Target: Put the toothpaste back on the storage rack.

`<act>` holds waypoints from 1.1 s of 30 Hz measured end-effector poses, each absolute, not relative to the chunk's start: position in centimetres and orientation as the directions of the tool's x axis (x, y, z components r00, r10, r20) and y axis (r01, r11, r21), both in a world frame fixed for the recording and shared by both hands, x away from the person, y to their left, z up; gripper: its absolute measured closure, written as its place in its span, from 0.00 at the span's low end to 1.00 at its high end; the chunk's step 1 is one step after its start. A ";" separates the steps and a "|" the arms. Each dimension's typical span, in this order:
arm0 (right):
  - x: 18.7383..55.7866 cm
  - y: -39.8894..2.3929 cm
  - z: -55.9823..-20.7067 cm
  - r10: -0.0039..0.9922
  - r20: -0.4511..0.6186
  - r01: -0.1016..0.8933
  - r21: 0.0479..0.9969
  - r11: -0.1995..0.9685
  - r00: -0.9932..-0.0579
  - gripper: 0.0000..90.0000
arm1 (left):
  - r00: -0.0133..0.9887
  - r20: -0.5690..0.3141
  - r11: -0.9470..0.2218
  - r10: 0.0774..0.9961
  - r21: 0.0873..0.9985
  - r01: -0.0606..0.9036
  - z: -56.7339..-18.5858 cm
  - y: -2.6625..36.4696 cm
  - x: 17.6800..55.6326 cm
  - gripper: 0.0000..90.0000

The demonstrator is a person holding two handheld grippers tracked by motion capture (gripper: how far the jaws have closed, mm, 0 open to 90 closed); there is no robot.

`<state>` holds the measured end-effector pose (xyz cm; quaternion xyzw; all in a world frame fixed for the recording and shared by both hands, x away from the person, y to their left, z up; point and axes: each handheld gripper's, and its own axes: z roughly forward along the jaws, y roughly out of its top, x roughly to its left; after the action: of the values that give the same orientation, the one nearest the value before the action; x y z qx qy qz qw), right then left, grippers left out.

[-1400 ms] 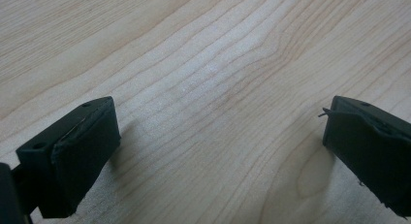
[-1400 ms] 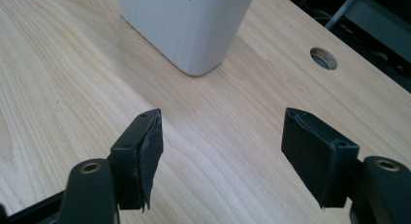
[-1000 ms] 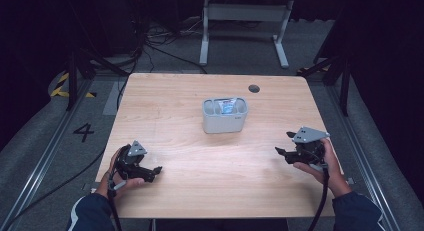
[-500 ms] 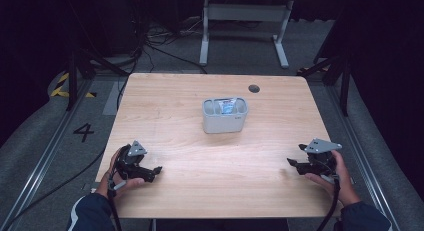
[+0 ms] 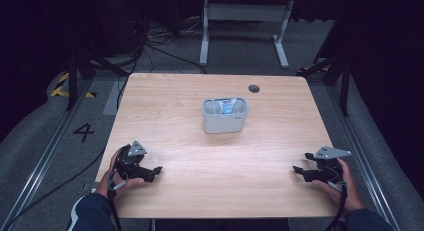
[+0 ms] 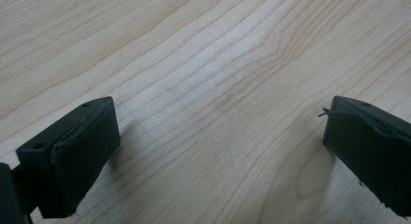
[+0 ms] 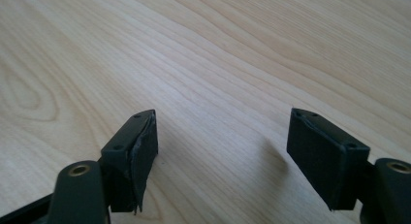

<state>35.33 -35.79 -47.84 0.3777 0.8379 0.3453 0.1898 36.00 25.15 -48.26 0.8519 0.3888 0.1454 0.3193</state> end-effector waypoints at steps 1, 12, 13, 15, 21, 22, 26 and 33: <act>35.3 -36.0 -48.0 0.778 -0.050 0.515 0.723 0.461 -0.626 0.30 | 0.656 -0.002 -0.494 0.755 0.657 0.570 -48.3 25.1 36.0 0.00; 35.3 -36.9 -48.6 0.789 0.007 0.527 0.748 0.403 -0.614 0.28 | 0.656 -0.004 -0.492 0.755 0.658 0.570 -48.3 25.1 36.0 0.00; 35.3 -36.9 -48.6 0.789 0.007 0.527 0.748 0.403 -0.614 0.28 | 0.658 -0.001 -0.495 0.753 0.657 0.568 -48.3 25.2 36.0 0.00; 35.3 -36.9 -48.6 0.789 0.007 0.527 0.748 0.403 -0.614 0.28 | 0.657 0.005 -0.498 0.754 0.656 0.567 -48.2 25.2 36.0 0.00; 35.2 -36.9 -48.6 0.793 0.007 0.530 0.748 0.400 -0.609 0.28 | 0.656 -0.005 -0.492 0.755 0.656 0.572 -48.3 25.1 36.0 0.00; 35.2 -36.9 -48.6 0.794 0.006 0.529 0.748 0.400 -0.609 0.28 | 0.655 -0.010 -0.489 0.756 0.657 0.574 -48.3 25.1 36.0 0.00; 35.2 -36.9 -48.6 0.794 0.007 0.530 0.748 0.400 -0.608 0.28 | 0.655 -0.010 -0.487 0.756 0.660 0.572 -48.3 25.1 36.0 0.00; 35.2 -36.9 -48.6 0.794 0.007 0.530 0.748 0.400 -0.608 0.28 | 0.655 -0.010 -0.487 0.756 0.660 0.572 -48.3 25.1 36.0 0.00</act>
<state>35.19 -36.88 -48.61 0.4050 0.8173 0.3689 0.1785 36.01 25.11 -48.32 0.8504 0.3905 0.1422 0.3228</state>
